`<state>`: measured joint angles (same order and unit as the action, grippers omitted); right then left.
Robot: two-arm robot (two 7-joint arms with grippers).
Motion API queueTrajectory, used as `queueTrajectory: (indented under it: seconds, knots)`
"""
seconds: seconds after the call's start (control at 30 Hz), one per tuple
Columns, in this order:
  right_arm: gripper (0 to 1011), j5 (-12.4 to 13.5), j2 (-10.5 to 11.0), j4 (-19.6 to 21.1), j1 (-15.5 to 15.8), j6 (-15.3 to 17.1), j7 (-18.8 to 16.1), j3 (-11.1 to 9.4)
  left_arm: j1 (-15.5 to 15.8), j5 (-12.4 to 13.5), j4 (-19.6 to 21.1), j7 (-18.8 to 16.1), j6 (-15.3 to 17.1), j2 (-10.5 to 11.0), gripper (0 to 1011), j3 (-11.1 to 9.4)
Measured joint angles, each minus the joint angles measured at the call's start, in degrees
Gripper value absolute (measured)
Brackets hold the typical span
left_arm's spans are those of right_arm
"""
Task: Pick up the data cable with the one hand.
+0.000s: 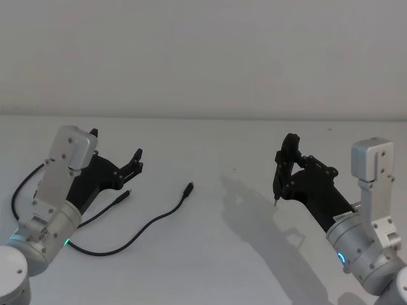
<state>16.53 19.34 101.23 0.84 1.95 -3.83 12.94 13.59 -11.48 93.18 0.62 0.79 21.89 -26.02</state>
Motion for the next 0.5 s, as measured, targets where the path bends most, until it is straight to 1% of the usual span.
queueTrajectory:
  seconds: [0.5]
  knots:
    - [275,-0.06,0.00,0.00,0.00,0.00,0.00,0.00,0.00,0.00,0.00,0.00,0.00,0.00,1001,0.00]
